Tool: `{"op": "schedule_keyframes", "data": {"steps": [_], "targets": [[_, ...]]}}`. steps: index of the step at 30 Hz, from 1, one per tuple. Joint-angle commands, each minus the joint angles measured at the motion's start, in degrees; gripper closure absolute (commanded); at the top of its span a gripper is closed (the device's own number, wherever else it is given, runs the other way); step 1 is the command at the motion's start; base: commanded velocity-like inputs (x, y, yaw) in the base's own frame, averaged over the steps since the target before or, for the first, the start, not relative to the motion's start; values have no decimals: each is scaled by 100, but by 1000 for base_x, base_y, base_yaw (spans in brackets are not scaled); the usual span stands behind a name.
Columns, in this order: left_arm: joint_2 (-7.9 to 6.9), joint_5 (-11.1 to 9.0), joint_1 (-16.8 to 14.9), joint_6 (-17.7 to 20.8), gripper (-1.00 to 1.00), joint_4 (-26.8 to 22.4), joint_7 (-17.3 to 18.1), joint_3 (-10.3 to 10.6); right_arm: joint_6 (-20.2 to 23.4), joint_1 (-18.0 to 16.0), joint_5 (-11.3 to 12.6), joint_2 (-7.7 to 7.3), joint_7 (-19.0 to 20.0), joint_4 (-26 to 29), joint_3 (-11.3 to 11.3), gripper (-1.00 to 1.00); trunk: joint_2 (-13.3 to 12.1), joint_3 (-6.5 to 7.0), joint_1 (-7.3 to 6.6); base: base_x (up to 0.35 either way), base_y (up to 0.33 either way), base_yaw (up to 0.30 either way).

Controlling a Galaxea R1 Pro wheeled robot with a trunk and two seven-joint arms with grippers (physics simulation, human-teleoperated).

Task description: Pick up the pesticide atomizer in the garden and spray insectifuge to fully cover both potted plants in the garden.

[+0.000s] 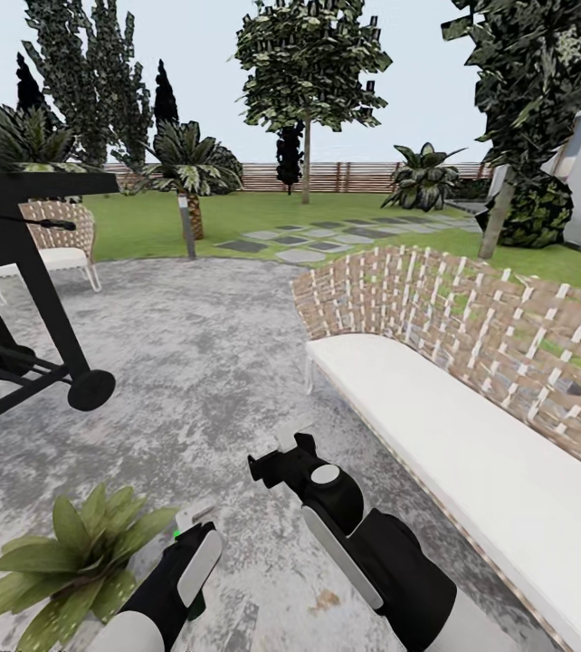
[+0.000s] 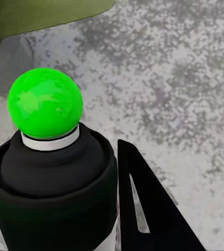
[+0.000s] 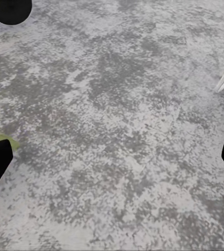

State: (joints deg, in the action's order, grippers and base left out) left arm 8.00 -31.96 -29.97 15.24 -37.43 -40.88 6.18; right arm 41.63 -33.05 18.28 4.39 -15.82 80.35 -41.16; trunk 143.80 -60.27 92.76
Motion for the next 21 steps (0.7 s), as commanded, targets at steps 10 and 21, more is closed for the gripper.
{"op": "schedule_keyframes", "data": {"steps": [10,21], "targets": [[128,-12,0,-1142,100,-132,-949,106,4,0,0,0,0,7,-14,-100,0,0,0,15,-9,117],[81,-218,-6,-1037,100,-19,-762,344,3,0,0,0,0,15,-32,-100,0,0,0,94,0,0]]}}
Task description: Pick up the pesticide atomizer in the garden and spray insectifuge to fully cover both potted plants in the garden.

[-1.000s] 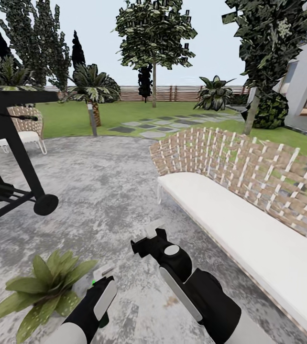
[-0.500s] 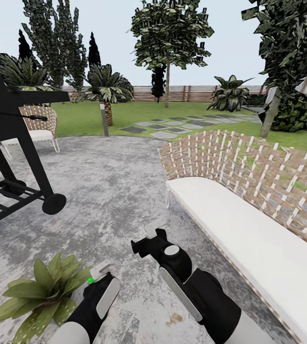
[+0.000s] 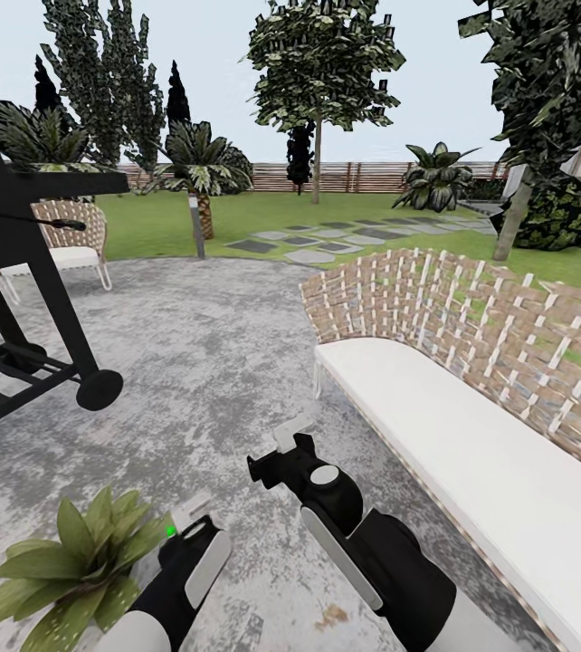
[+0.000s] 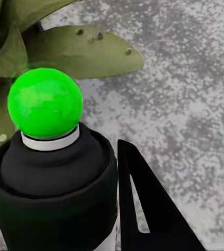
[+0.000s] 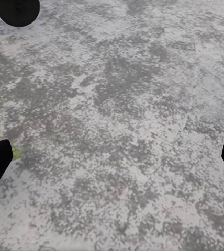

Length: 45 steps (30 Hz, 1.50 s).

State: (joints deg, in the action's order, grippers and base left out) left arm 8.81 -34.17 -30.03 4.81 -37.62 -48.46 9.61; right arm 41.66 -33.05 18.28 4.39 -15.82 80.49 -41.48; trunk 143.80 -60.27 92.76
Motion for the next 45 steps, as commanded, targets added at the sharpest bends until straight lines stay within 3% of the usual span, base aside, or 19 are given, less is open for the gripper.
{"op": "schedule_keyframes", "data": {"steps": [1,6,9,11,12,14,17,21,24,26,28,30,33,39,41,42,43,45], "targets": [[-1,-43,-6,76,100,27,0,4,0,0,0,0,0,1,0,-100,0,0,0,0,0,0],[-10,-144,-154,294,100,393,374,-2,0,0,0,0,0,1,0,-100,0,0,0,0,0,0],[-15,-134,-177,251,100,445,388,-19,0,0,0,0,0,1,-4,-100,0,0,0,0,0,0],[-19,-114,-179,-50,100,381,131,-316,0,0,0,0,0,1,-8,-100,0,0,0,0,0,0],[-4,-106,-179,-292,100,260,-346,-417,0,0,-2,0,0,-3,-9,-100,0,0,0,0,0,0],[28,-107,-142,-726,100,77,-1072,-455,1,0,-8,0,0,-7,-9,-100,0,0,0,0,0,0],[40,-108,-120,-1151,100,56,-1370,-425,0,0,-29,0,0,-7,-16,-100,0,0,0,0,0,0],[40,-108,-118,-1223,100,-194,-1634,519,0,0,-41,0,0,-8,-18,-100,0,0,0,0,0,0],[21,-143,-97,-1226,100,-403,-1756,656,42,0,-25,0,9,-25,-25,-100,0,0,0,0,0,0],[-2,-359,-93,-1220,100,-439,-1804,657,69,0,-20,0,19,-31,-26,-100,0,0,0,0,0,0],[-47,-823,-92,-1194,100,-519,-1812,645,71,0,-29,0,12,-36,-26,-100,0,0,0,0,0,0],[-80,-1098,-91,-1182,100,-567,-1815,640,69,0,-33,0,10,-39,-26,-100,0,0,0,0,0,0],[-98,-1212,-91,-1166,100,-701,-1915,639,70,0,-35,0,8,-42,-26,-100,0,0,0,0,0,0],[-190,-1234,-7,-1116,100,-1138,-2405,588,67,0,-37,0,3,-42,-26,-100,0,0,0,0,0,0],[-244,-1239,2,-904,100,-1151,-2361,571,50,0,-42,0,1,-37,-26,-100,0,0,0,0,0,0],[-265,-1264,4,-779,100,-1115,-2191,562,40,0,-43,0,2,-30,-28,-100,0,0,0,0,0,0],[-265,-1393,1,-710,100,-826,-1676,574,40,0,-44,0,0,-26,-33,-100,0,0,0,0,0,0],[-329,-1405,-4,-707,100,-836,-1581,454,44,0,-44,0,1,-29,-31,-100,0,0,0,0,0,0]]}}
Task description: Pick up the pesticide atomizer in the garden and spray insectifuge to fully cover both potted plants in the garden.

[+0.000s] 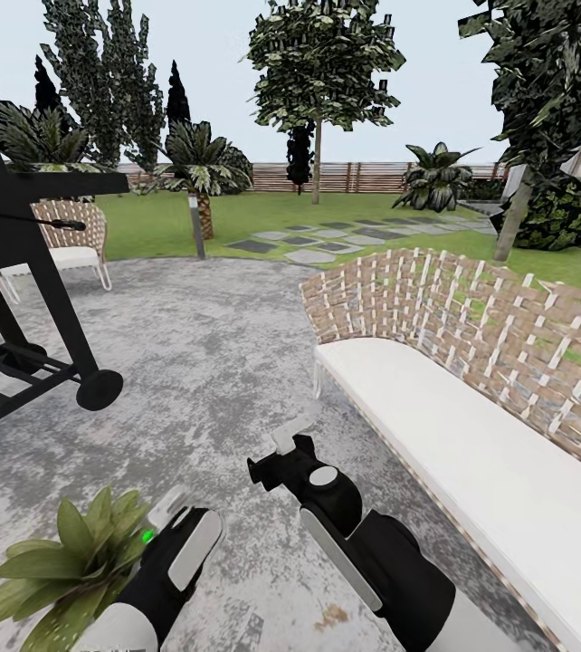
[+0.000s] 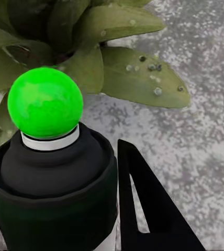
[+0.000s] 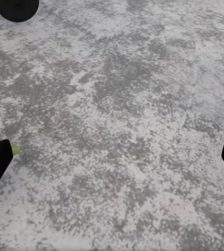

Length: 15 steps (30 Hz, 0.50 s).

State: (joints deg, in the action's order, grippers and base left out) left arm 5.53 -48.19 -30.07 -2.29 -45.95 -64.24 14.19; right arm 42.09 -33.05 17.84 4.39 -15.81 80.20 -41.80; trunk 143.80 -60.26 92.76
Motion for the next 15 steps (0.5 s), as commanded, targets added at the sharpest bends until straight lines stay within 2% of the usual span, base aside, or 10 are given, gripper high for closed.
{"op": "schedule_keyframes", "data": {"steps": [1,3,7,9,10,12,13,15], "targets": [[-25,-7,4,5,100,-110,-25,-100,0,0,0,0,0,-2,0,-100,0,0,0,0,0,0],[-66,-28,33,55,100,-429,-239,-333,4,0,0,0,0,-6,0,-100,0,0,0,0,0,0],[-84,-16,124,156,100,-627,-314,-395,8,0,0,0,-1,-11,1,-100,0,0,0,0,0,0],[-99,4,443,387,100,-1308,-484,-418,5,0,0,0,-1,-17,-2,-100,0,0,0,0,0,0],[-140,9,700,652,100,-1880,-667,-437,6,0,4,0,-1,-20,-1,-100,0,0,0,0,0,0],[-337,-9,992,927,100,-2550,-785,-448,3,0,1,0,-1,-22,-3,-100,0,0,0,0,0,0],[-450,-39,1076,992,100,-2737,-808,-450,5,0,2,0,-1,-22,-4,-100,0,0,0,0,0,0],[-529,-75,1123,1037,100,-2865,-823,-452,7,0,0,0,-1,-22,-4,-100,0,0,0,0,0,0]]}}
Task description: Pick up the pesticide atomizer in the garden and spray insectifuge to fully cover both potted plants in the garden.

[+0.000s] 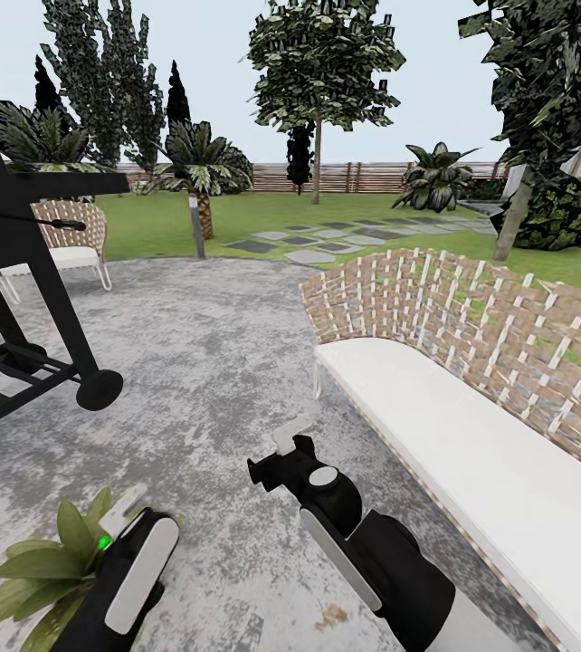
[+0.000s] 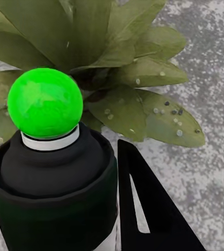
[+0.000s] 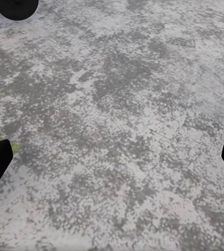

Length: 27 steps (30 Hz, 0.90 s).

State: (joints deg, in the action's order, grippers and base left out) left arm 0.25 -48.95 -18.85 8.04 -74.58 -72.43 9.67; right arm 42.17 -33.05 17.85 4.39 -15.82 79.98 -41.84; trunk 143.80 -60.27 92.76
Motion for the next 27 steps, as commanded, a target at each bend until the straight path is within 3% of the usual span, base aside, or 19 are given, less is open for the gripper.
{"op": "schedule_keyframes", "data": {"steps": [1,9,14,19,27], "targets": [[-13,-4,11,16,100,-36,-6,0,1,0,0,0,0,0,0,-100,0,0,0,0,0,0],[-34,-18,22,160,100,-17,55,-5,1,0,0,0,0,0,-1,-100,0,0,0,-8,9,0],[-34,-34,22,163,100,24,78,-21,2,0,1,0,0,0,-3,-100,0,0,0,-125,238,0],[-34,-28,22,166,100,261,342,-26,0,0,0,0,0,0,-2,-100,0,0,0,71,275,0],[-25,-20,22,514,100,292,558,-35,-1,0,0,0,0,0,0,-100,0,0,0,-13,22,0]]}}
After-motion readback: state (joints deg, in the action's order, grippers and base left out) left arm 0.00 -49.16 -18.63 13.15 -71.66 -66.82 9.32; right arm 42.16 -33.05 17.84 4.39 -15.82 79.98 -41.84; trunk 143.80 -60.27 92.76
